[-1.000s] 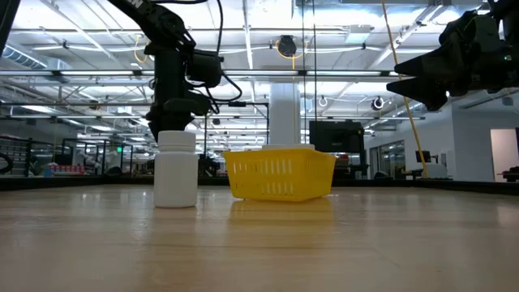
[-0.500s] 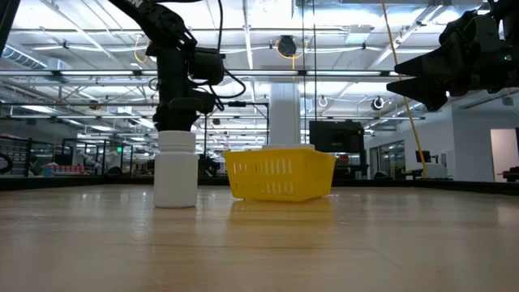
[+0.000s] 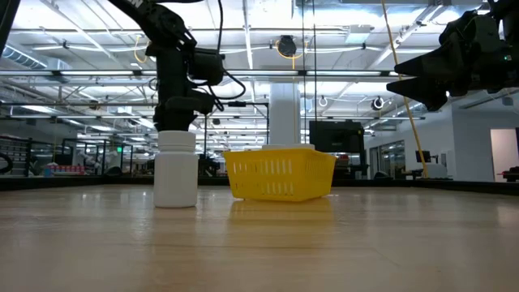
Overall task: Pick and place pill bottles into a basket
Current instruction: Put the white medicine bottle into the yellow bin
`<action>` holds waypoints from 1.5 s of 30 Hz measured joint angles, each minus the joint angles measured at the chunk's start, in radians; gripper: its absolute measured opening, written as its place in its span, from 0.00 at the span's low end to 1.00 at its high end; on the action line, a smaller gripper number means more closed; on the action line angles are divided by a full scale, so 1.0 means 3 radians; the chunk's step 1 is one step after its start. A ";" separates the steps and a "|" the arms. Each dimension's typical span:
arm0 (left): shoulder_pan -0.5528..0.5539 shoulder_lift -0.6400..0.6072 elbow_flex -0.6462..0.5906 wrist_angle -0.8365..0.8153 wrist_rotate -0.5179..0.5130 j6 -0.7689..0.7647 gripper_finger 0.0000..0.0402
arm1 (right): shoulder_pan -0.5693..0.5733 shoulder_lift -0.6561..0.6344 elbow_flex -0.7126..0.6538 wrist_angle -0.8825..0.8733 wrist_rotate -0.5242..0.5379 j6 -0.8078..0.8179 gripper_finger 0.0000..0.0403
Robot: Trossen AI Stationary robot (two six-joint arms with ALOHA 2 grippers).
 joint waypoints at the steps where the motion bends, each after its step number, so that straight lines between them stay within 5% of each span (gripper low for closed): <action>1: 0.0013 0.0000 0.0000 -0.0010 0.0005 0.0020 0.87 | 0.0000 0.0000 0.0000 0.0000 0.0000 0.0000 0.66; 45: 0.0138 0.0337 -0.0004 -0.0094 0.0159 0.0239 0.87 | 0.0000 -0.0001 0.0000 -0.0046 -0.0001 0.0000 0.66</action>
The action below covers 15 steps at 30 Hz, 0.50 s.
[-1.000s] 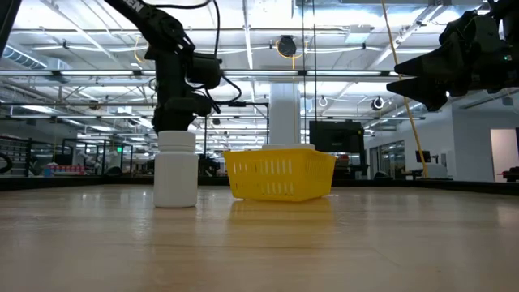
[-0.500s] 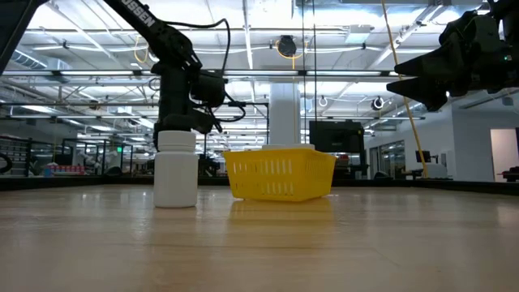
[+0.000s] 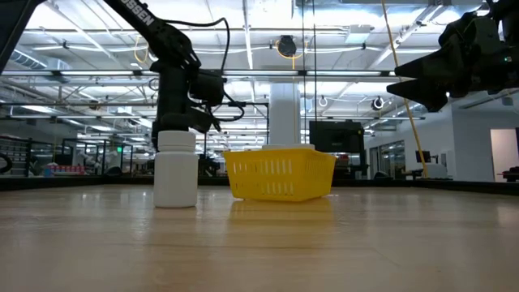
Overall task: Pick and place pill bottles into a basket
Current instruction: Put the white medicine bottle into the yellow bin
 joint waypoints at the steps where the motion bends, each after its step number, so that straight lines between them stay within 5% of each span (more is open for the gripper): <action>1: 0.0000 -0.0008 0.0002 -0.0035 -0.0003 0.0011 0.87 | 0.0000 0.0000 0.0000 0.0000 0.0001 0.0000 0.66; 15: -0.0003 -0.0012 0.0048 -0.0085 0.0005 0.0057 0.87 | 0.0000 0.0000 0.0000 -0.0004 0.0007 0.0000 0.66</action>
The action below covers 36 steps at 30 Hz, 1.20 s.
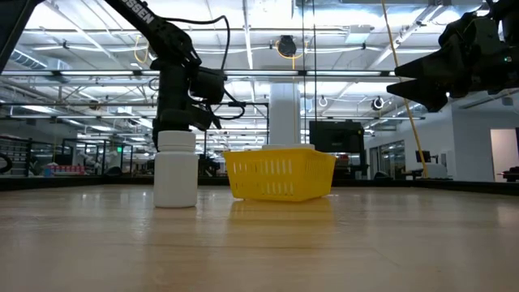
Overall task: Pick and place pill bottles into a basket
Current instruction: Put the white medicine bottle into the yellow bin
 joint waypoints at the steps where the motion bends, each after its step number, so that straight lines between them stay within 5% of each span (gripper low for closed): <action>1: 0.0000 0.0000 0.0000 0.0000 0.0000 0.0001 0.87 | 0.0000 0.0000 0.0000 0.0000 0.0001 0.0000 0.66; 13: -0.0001 0.0000 0.0000 0.0076 -0.0038 0.0073 0.86 | 0.0000 0.0000 0.0000 0.0000 0.0008 0.0000 0.66; 18: 0.0000 0.0000 0.0001 0.0122 -0.0086 0.0076 0.73 | 0.0000 0.0000 0.0000 -0.0004 0.0008 0.0000 0.66; 25: -0.0005 0.0000 0.0006 0.0092 -0.0013 0.0086 0.43 | 0.0000 0.0001 0.0000 -0.0027 0.0008 0.0000 0.66; 36: -0.0122 -0.0001 0.0008 0.0087 -0.0141 0.0088 0.42 | 0.0000 0.0000 0.0000 -0.0027 0.0011 0.0000 0.66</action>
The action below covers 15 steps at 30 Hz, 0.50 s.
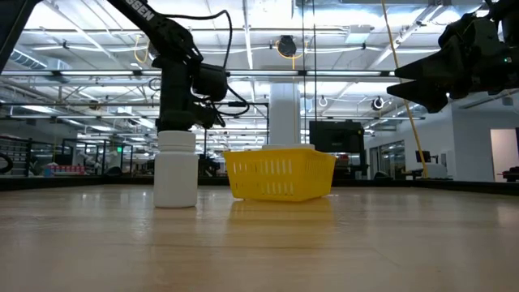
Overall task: Pick and place pill bottles into a basket
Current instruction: Put the white medicine bottle into the yellow bin
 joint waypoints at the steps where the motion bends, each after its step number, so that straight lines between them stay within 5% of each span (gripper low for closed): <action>1: -0.0026 0.0000 0.0000 0.0001 -0.0008 0.0000 0.42 | 0.0000 0.0000 0.0000 0.0000 0.0002 0.0000 0.66; 15: -0.0579 0.0006 0.0807 -0.0340 0.0048 -0.0043 0.42 | 0.0000 0.0001 0.0000 -0.0001 0.0008 0.0009 0.66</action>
